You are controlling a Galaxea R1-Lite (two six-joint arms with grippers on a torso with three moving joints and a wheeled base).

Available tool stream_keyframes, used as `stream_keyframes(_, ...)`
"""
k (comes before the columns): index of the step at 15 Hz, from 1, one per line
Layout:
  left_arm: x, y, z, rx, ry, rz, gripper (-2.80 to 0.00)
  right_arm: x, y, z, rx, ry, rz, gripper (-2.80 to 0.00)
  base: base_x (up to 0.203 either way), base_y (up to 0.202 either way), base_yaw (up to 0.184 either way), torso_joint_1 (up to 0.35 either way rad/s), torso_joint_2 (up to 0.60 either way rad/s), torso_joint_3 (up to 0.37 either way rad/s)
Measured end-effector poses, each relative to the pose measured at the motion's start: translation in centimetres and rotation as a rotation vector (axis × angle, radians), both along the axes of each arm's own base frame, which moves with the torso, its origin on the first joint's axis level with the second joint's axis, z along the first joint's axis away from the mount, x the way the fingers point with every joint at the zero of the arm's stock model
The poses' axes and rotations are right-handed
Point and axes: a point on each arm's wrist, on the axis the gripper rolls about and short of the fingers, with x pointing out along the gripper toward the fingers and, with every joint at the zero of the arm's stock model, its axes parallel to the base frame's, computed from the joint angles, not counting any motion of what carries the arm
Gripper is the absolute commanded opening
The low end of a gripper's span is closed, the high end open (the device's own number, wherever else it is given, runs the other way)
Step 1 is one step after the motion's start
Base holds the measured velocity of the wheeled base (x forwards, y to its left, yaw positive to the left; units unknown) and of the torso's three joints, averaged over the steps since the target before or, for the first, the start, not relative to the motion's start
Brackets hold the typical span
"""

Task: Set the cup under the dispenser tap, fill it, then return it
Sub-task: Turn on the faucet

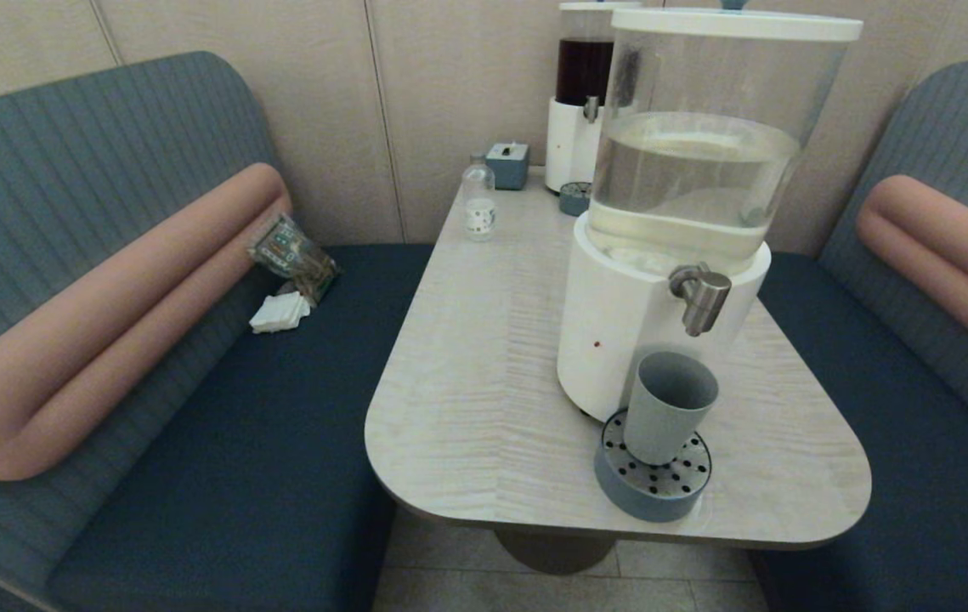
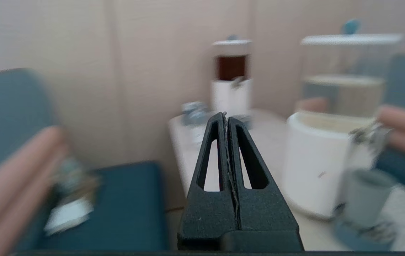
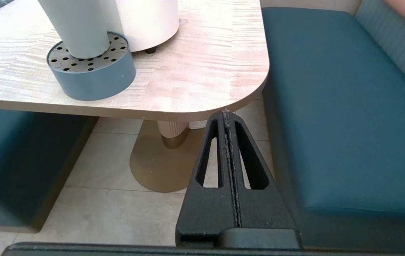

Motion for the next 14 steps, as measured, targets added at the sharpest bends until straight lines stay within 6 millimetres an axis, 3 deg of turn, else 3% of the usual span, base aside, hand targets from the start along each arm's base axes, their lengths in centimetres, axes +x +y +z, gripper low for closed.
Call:
stream_keyframes(2,-2.3,0.1,-1.3,0.038,-0.012,0.081,-2.8,0.0,0.0,0.0,0.0,0.0,0.0,-2.8,0.0,0.0,0.0,0.0,0.0,0.0)
stream_keyframes(4,-3.1,0.1,-3.5,0.106,-0.03,0.15,-2.8,0.0,0.0,0.0,0.0,0.0,0.0,-2.8,0.0,0.0,0.0,0.0,0.0,0.0)
stream_keyframes(8,-2.1,0.0,-9.2,0.11,0.07,0.151,-2.8,0.0,0.0,0.0,0.0,0.0,0.0,-2.8,0.0,0.0,0.0,0.0,0.0,0.0)
stream_keyframes(14,-2.8,0.1,-14.8,0.07,0.28,0.126,-2.8,0.0,0.0,0.0,0.0,0.0,0.0,-2.8,0.0,0.0,0.0,0.0,0.0,0.0)
